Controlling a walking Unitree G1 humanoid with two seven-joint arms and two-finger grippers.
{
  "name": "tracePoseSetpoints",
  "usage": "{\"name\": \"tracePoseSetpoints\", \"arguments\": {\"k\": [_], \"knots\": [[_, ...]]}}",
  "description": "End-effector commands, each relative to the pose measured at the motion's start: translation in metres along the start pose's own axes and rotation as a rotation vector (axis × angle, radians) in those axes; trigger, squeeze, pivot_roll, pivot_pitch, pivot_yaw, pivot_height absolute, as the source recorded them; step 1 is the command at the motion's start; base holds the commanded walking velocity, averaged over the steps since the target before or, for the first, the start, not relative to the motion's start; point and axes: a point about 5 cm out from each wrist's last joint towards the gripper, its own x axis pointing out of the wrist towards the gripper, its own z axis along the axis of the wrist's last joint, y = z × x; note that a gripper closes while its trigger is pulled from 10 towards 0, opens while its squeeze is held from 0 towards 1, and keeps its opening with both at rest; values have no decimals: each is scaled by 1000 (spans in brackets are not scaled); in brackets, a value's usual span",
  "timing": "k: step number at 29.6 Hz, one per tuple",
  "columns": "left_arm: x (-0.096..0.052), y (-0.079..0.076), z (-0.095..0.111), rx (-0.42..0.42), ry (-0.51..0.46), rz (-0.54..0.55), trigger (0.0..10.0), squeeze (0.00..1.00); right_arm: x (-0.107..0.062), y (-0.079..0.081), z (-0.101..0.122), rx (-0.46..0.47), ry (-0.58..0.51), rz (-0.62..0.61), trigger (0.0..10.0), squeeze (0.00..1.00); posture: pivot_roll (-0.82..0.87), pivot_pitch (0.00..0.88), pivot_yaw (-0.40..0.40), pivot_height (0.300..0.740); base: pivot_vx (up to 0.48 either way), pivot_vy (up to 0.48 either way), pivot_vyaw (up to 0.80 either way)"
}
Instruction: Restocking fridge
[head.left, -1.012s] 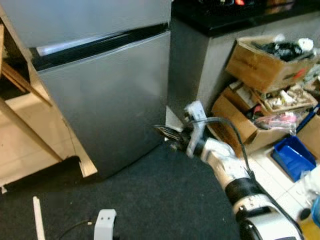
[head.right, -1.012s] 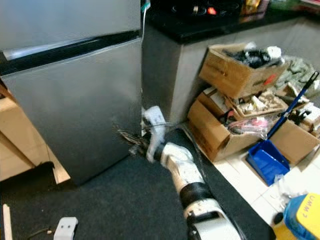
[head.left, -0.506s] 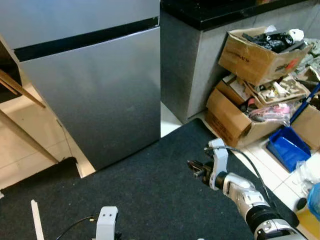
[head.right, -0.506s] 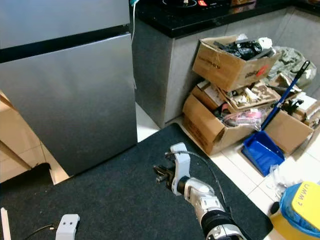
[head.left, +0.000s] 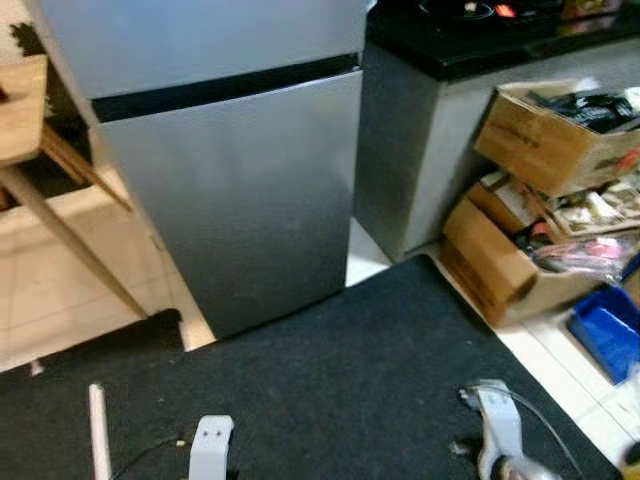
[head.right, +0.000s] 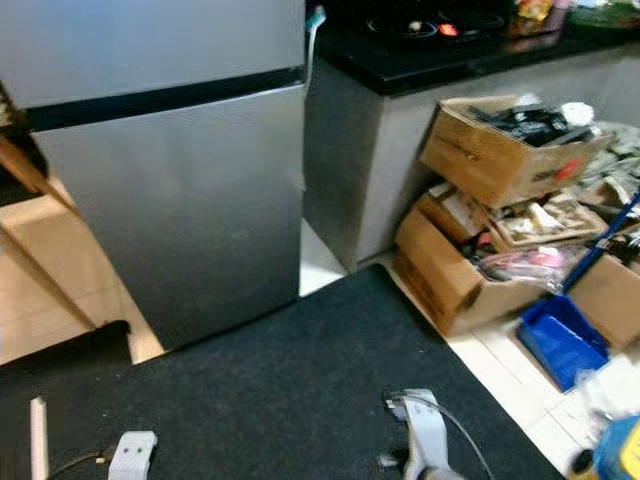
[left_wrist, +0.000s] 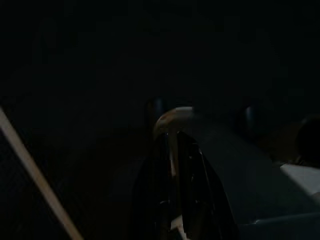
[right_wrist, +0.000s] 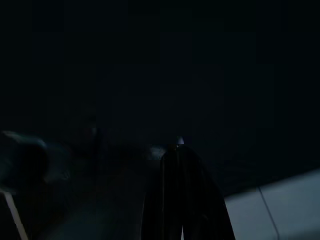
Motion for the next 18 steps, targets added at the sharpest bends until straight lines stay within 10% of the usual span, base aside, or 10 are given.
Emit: {"name": "tracePoseSetpoints", "arguments": {"k": [1, 18], "knots": [[-1, 6, 0, 24, 10, 16, 10000, 0, -1, -3, -1, 17, 2, -23, 10000, 0, -13, 34, 1, 740, 0, 0, 769], [1, 1, 5, 82, 12, 13, 10000, 0, -9, -15, -28, 0, 68, -104, 10000, 0, -10, 15, -8, 740, 0, 0, 769]]}}
